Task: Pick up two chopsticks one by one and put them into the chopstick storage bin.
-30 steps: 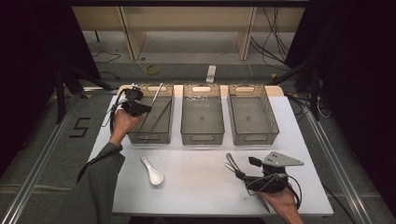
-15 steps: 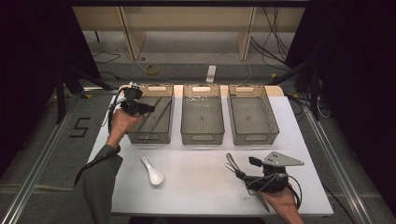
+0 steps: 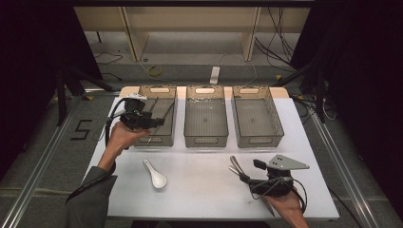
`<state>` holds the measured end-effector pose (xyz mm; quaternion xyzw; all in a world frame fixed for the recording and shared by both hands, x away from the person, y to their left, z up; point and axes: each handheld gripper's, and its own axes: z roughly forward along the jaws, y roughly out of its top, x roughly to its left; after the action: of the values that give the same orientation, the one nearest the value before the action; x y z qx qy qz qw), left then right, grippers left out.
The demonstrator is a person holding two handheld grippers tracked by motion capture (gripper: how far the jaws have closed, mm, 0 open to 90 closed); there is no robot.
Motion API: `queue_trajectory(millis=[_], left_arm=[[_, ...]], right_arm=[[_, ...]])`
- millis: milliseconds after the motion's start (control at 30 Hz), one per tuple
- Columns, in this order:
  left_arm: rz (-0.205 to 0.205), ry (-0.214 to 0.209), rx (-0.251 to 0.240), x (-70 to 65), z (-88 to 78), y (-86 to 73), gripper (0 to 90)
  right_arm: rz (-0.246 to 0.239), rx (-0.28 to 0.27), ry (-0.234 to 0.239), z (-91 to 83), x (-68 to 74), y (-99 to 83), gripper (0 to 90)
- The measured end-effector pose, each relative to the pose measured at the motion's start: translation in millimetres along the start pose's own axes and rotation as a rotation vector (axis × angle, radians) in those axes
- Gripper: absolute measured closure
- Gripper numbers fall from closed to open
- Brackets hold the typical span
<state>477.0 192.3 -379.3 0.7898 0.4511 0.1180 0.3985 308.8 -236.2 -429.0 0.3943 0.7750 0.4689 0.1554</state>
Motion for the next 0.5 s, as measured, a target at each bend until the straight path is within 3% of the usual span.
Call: queue_trajectory(millis=[200, 300, 500], left_arm=[[0.042, -0.051, -0.012, -16.8, 0.1, -7.3, 26.8], [0.083, -0.071, -0.014, -24.4, 2.2, -10.6, 25.5], [0.105, -0.114, -0.008, -31.9, 4.1, -18.1, 22.7]], right_arm=[[0.006, -0.008, 0.007, -1.3, -0.9, 0.2, 27.3], [0.001, -0.012, 0.007, -2.0, -0.9, -0.2, 27.2], [0.005, -0.016, -0.001, -2.8, -1.3, -0.5, 25.2]])
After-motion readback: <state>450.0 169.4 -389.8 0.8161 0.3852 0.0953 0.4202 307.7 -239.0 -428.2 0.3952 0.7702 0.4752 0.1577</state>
